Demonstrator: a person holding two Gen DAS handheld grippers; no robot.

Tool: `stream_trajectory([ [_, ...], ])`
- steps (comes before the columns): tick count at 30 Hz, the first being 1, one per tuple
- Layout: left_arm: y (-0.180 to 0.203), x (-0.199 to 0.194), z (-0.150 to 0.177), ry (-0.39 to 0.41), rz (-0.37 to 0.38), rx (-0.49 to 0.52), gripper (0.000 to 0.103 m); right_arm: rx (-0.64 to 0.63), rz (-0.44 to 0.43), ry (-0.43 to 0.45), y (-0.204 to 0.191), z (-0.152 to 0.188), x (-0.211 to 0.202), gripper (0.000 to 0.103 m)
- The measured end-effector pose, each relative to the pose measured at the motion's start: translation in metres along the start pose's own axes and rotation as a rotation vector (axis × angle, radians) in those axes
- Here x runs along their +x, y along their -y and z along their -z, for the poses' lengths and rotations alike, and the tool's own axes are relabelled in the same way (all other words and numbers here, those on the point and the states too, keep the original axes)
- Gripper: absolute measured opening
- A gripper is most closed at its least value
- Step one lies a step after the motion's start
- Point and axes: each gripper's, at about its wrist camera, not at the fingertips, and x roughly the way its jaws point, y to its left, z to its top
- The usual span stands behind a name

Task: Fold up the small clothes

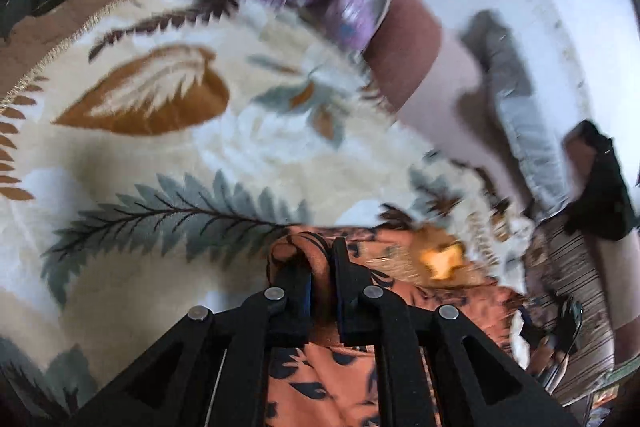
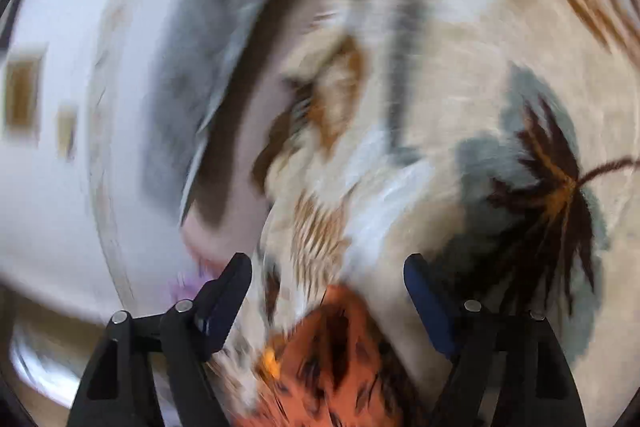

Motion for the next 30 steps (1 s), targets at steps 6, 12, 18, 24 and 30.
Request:
stream_trajectory([
  [6, 0.053, -0.06, 0.046, 0.247, -0.212, 0.165, 0.074, -0.489, 0.151, -0.231, -0.102, 0.097, 0.01, 0.069],
  [12, 0.039, -0.056, 0.064, 0.266, -0.414, 0.172, 0.09, -0.71, 0.283, -0.503, -0.112, 0.202, 0.064, 0.048],
  [18, 0.038, -0.024, 0.084, 0.11, -0.283, 0.144, 0.09, -0.774, 0.402, -0.349, -0.136, 0.183, 0.143, 0.047],
  [24, 0.045, -0.006, 0.085, 0.088, -0.357, 0.196, 0.09, -0.548, 0.274, -0.094, -0.15, 0.118, 0.14, 0.05],
  [30, 0.016, -0.016, 0.076, 0.086, -0.442, 0.079, 0.09, -0.668, 0.186, -0.257, -0.167, 0.161, 0.118, 0.05],
])
